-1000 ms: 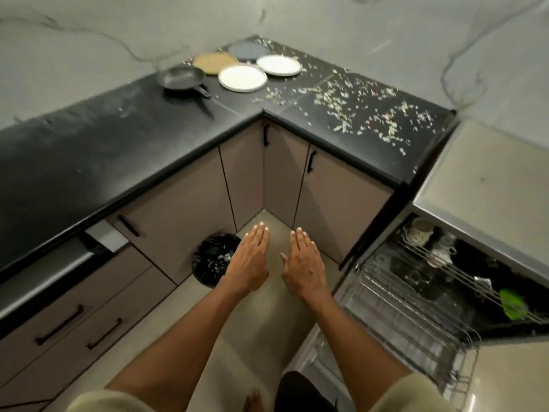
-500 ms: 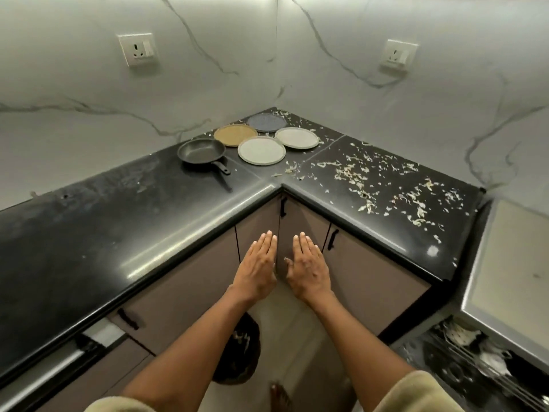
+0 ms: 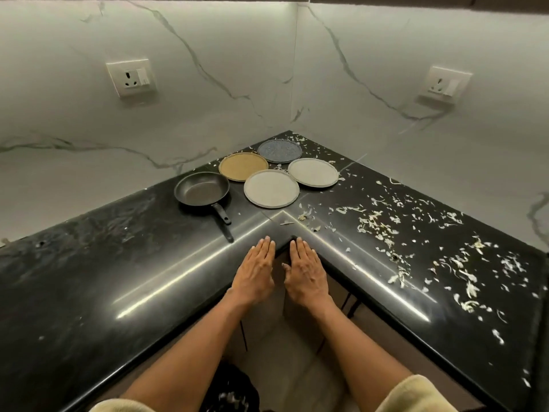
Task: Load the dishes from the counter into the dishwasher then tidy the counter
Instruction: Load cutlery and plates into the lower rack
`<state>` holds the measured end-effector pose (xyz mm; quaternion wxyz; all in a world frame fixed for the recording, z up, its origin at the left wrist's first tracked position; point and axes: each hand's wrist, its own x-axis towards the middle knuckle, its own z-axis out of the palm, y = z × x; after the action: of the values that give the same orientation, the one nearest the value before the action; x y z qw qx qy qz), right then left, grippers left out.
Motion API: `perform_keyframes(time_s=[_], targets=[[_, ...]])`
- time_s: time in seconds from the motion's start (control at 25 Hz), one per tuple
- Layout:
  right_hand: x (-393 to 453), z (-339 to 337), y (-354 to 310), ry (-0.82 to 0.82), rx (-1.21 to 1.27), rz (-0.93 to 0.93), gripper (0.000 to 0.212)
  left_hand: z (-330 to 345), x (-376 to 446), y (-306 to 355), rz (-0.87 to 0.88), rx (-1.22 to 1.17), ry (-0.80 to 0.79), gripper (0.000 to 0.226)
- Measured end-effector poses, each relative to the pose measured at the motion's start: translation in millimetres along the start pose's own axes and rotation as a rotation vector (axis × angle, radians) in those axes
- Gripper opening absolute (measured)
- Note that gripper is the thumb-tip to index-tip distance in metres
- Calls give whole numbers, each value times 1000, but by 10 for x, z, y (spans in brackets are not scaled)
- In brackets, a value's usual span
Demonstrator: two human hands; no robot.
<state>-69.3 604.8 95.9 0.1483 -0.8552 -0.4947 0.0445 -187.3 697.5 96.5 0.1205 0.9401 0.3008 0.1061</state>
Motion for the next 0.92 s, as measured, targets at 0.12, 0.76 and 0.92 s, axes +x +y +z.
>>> perform_keyframes(time_s=[0.12, 0.76, 0.92], targets=[[473, 88, 80, -9, -5, -6, 67, 66, 454, -198, -12, -7, -11, 74], [2942, 144, 943, -98, -35, 122, 63, 592, 3242, -637, 116, 32, -195, 80], [3271, 184, 1213, -91, -41, 153, 64, 721, 3698, -626, 136, 25, -218, 81]])
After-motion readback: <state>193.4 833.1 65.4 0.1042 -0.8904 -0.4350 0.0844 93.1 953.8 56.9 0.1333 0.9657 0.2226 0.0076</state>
